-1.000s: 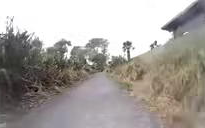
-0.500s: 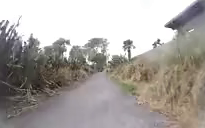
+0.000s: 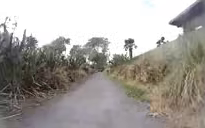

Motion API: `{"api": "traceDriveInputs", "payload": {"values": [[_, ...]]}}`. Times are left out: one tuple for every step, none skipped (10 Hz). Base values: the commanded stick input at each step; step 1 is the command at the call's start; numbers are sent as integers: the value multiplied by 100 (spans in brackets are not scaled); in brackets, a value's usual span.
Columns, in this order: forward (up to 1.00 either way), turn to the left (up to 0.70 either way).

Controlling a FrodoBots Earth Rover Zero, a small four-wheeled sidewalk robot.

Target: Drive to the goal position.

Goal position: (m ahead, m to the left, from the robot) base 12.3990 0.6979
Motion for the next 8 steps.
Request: {"api": "traceDriveInputs", "payload": {"values": [[100, 0], [100, 0], [100, 0], [100, 0], [100, 0], [100, 0], [100, 0], [100, 0]]}}
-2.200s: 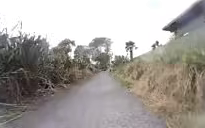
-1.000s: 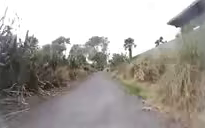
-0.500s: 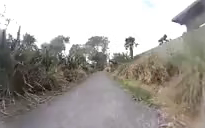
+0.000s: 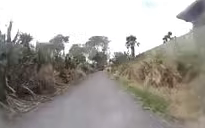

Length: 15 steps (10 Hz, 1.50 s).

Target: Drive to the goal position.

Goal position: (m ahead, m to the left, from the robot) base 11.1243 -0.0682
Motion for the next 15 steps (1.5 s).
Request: {"api": "traceDriveInputs", "payload": {"values": [[100, 0], [100, 0], [100, 0], [100, 0], [100, 0], [100, 0], [100, 0], [100, 0], [100, 0], [100, 0], [100, 0], [100, 0], [100, 0], [100, 0], [100, 0]]}}
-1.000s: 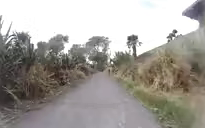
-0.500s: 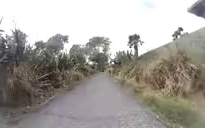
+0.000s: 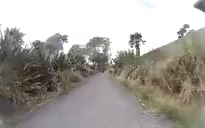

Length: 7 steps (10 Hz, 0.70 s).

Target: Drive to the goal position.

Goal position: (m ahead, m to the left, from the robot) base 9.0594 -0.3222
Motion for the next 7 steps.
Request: {"api": "traceDriveInputs", "payload": {"values": [[100, 0], [100, 0], [100, 0], [100, 0], [100, 0], [100, 0], [100, 0]]}}
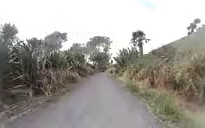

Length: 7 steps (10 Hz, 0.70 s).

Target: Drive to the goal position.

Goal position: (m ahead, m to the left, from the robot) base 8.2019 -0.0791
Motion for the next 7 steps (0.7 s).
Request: {"api": "traceDriveInputs", "payload": {"values": [[100, 0], [100, 0], [100, 0], [100, 32], [100, 40], [100, 40], [100, 17]]}}
